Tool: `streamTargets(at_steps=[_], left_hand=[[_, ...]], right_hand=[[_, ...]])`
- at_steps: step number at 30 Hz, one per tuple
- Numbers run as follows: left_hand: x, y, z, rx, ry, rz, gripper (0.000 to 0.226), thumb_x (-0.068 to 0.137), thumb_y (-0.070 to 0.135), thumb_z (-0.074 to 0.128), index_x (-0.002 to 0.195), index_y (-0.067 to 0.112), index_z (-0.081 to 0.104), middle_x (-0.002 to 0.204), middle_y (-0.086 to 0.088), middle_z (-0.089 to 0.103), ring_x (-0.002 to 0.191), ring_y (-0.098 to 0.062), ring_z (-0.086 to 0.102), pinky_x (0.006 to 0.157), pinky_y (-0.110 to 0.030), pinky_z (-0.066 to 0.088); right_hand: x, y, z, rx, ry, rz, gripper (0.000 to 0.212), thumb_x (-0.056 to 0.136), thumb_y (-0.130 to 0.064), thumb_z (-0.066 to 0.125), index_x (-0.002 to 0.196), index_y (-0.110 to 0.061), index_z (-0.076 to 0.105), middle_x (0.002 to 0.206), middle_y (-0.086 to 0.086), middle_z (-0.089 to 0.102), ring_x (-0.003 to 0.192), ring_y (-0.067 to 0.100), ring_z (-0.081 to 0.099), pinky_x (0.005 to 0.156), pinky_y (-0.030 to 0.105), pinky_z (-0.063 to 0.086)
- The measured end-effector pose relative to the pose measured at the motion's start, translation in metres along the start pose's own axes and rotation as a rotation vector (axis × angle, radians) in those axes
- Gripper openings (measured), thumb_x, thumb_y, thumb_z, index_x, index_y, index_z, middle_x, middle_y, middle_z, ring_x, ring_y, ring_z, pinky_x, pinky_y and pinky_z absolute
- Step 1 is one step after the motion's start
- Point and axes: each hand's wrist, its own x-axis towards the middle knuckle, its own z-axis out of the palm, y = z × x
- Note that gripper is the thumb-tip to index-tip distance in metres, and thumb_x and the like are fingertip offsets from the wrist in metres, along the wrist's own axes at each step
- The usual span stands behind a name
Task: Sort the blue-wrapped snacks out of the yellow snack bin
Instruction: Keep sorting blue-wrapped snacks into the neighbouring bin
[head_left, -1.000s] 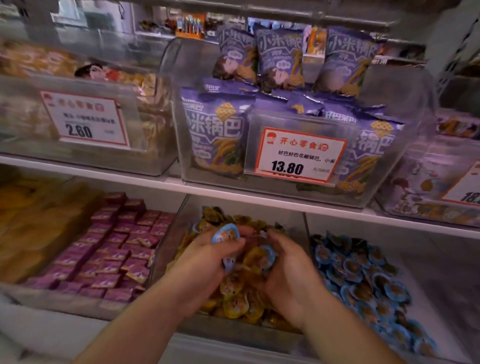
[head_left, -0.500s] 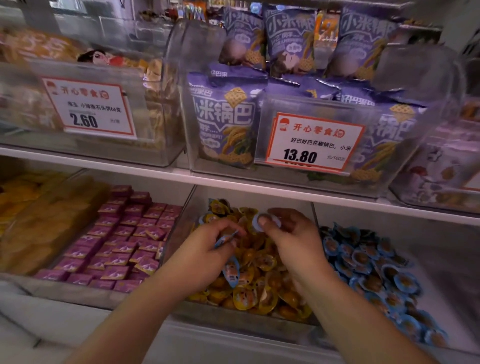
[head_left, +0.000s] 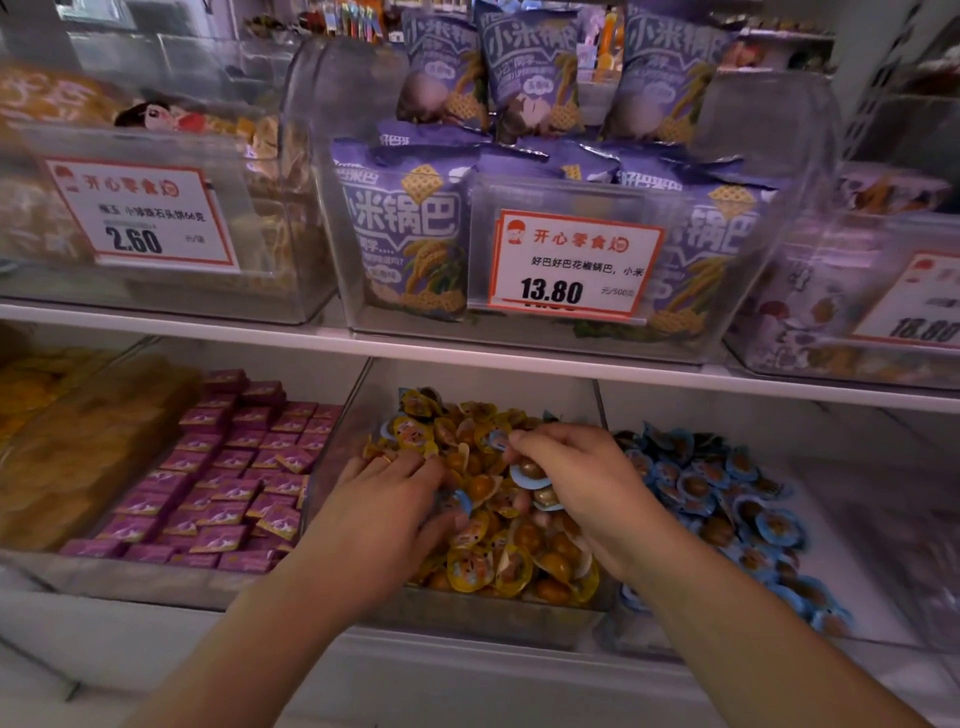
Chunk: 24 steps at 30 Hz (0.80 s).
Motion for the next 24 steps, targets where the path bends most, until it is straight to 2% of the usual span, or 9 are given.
streamTargets(at_steps=[3, 6, 9, 12, 16, 18, 21, 23, 24], left_hand=[[0.003, 0.001, 0.002, -0.087, 0.039, -0.017, 0.025, 0.097, 0.046, 0.052, 0.118, 0.037, 0.060, 0.114, 0.013, 0.059, 0.111, -0.017, 0.055, 0.096, -0.037, 0.036], [0.004, 0.002, 0.007, -0.036, -0.003, -0.072, 0.043, 0.097, 0.054, 0.043, 0.137, 0.039, 0.046, 0.130, 0.012, 0.052, 0.122, -0.018, 0.049, 0.103, -0.038, 0.033], [0.005, 0.006, 0.013, 0.069, -0.020, -0.064, 0.050, 0.096, 0.060, 0.037, 0.143, 0.041, 0.036, 0.135, 0.011, 0.044, 0.126, -0.019, 0.045, 0.106, -0.038, 0.032], [0.007, 0.006, 0.012, 0.023, -0.005, -0.045, 0.038, 0.094, 0.057, 0.046, 0.129, 0.042, 0.044, 0.124, 0.013, 0.048, 0.119, -0.017, 0.048, 0.100, -0.037, 0.034], [0.010, 0.003, 0.007, -0.213, 0.081, -0.061, 0.026, 0.087, 0.049, 0.064, 0.102, 0.040, 0.044, 0.101, 0.019, 0.049, 0.105, -0.013, 0.050, 0.087, -0.033, 0.035], [0.012, 0.010, 0.004, -0.433, 0.189, -0.083, 0.025, 0.085, 0.042, 0.071, 0.095, 0.041, 0.048, 0.093, 0.020, 0.053, 0.097, -0.004, 0.051, 0.080, -0.029, 0.039], [0.013, 0.032, 0.001, -0.762, 0.337, -0.084, 0.027, 0.081, 0.043, 0.074, 0.095, 0.044, 0.051, 0.093, 0.019, 0.059, 0.092, 0.000, 0.057, 0.069, -0.014, 0.043], [0.013, 0.050, 0.001, -0.770, 0.416, -0.020, 0.024, 0.077, 0.053, 0.065, 0.093, 0.044, 0.050, 0.094, 0.021, 0.056, 0.092, -0.003, 0.056, 0.072, -0.014, 0.041], [0.014, 0.057, 0.002, -0.736, 0.448, 0.017, 0.022, 0.079, 0.054, 0.060, 0.094, 0.044, 0.049, 0.095, 0.021, 0.053, 0.093, -0.006, 0.054, 0.075, -0.016, 0.040]], right_hand=[[-0.002, -0.001, -0.003, 0.014, 0.002, 0.032, 0.024, 0.094, -0.027, 0.063, 0.084, -0.009, 0.074, 0.062, -0.001, 0.069, 0.060, 0.020, 0.069, 0.050, 0.032, 0.052], [-0.004, -0.001, -0.006, 0.000, -0.017, 0.046, 0.021, 0.093, -0.029, 0.063, 0.089, -0.011, 0.075, 0.068, 0.003, 0.072, 0.067, 0.019, 0.072, 0.058, 0.035, 0.056], [-0.005, 0.001, -0.005, 0.013, -0.017, 0.044, 0.020, 0.094, -0.025, 0.063, 0.090, -0.009, 0.075, 0.074, 0.003, 0.072, 0.066, 0.015, 0.072, 0.055, 0.029, 0.055], [-0.005, 0.001, -0.004, -0.006, -0.005, 0.028, 0.020, 0.094, -0.024, 0.063, 0.089, -0.009, 0.075, 0.079, 0.003, 0.072, 0.062, 0.006, 0.070, 0.052, 0.020, 0.052], [-0.003, 0.002, -0.003, -0.077, 0.004, 0.018, 0.019, 0.095, -0.027, 0.063, 0.088, -0.014, 0.075, 0.083, -0.002, 0.071, 0.061, -0.004, 0.067, 0.050, 0.015, 0.050], [-0.004, 0.001, -0.003, -0.071, 0.013, 0.046, 0.019, 0.094, -0.032, 0.063, 0.092, -0.017, 0.075, 0.090, 0.003, 0.073, 0.070, 0.003, 0.071, 0.059, 0.021, 0.058], [-0.009, -0.006, -0.001, 0.302, -0.174, 0.165, 0.033, 0.096, -0.039, 0.059, 0.104, -0.010, 0.073, 0.102, 0.014, 0.074, 0.087, 0.024, 0.073, 0.075, 0.041, 0.060], [-0.018, -0.010, 0.002, 0.484, -0.381, 0.161, 0.039, 0.098, -0.042, 0.054, 0.112, -0.011, 0.072, 0.111, 0.013, 0.072, 0.101, 0.027, 0.069, 0.093, 0.049, 0.055], [-0.023, -0.011, 0.003, 0.498, -0.423, 0.130, 0.038, 0.098, -0.041, 0.053, 0.117, -0.013, 0.072, 0.117, 0.011, 0.071, 0.111, 0.027, 0.066, 0.104, 0.051, 0.048]])
